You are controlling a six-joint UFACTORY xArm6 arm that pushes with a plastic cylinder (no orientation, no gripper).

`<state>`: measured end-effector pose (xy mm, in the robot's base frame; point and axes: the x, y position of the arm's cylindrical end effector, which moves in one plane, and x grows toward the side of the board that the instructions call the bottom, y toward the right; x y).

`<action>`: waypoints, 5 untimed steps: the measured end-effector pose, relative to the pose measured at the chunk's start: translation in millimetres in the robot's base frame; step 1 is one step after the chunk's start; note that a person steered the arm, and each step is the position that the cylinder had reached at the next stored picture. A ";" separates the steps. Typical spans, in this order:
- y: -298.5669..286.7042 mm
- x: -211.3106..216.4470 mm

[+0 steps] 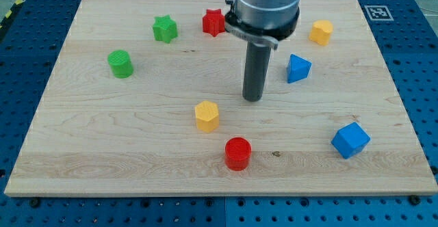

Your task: Move the red star to the left side of the blue triangle

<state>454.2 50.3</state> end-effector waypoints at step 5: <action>-101.4 -141.0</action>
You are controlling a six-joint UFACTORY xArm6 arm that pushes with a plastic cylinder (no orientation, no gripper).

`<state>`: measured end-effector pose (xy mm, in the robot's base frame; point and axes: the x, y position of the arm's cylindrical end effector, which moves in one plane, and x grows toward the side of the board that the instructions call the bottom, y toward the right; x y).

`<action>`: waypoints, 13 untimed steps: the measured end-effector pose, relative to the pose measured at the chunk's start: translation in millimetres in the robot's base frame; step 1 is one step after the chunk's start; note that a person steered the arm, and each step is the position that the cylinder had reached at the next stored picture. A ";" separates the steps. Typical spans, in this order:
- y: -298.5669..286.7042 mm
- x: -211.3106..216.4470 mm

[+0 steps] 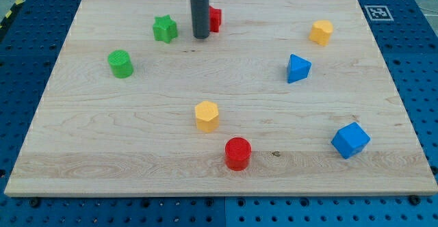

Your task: Move the red star to the left side of the blue triangle

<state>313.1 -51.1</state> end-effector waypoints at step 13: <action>120.9 30.8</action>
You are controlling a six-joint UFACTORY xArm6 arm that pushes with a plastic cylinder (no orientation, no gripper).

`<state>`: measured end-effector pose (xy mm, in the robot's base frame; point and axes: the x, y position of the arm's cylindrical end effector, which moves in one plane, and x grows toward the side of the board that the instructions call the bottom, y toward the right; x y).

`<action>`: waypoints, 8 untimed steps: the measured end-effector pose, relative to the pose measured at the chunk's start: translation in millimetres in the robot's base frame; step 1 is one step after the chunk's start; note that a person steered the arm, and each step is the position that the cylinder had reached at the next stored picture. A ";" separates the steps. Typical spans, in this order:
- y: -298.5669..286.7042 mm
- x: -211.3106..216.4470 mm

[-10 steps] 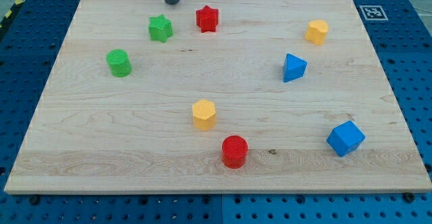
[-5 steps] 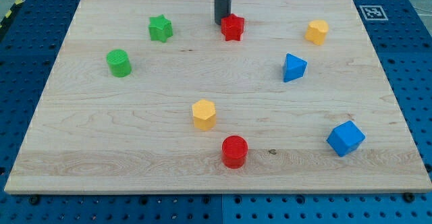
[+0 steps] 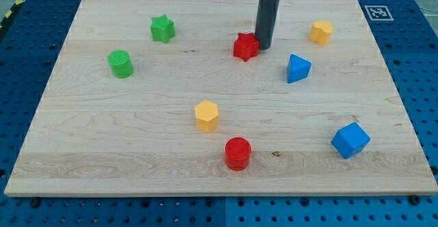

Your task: Move the red star to the left side of the blue triangle

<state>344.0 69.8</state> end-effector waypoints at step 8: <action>-18.6 81.0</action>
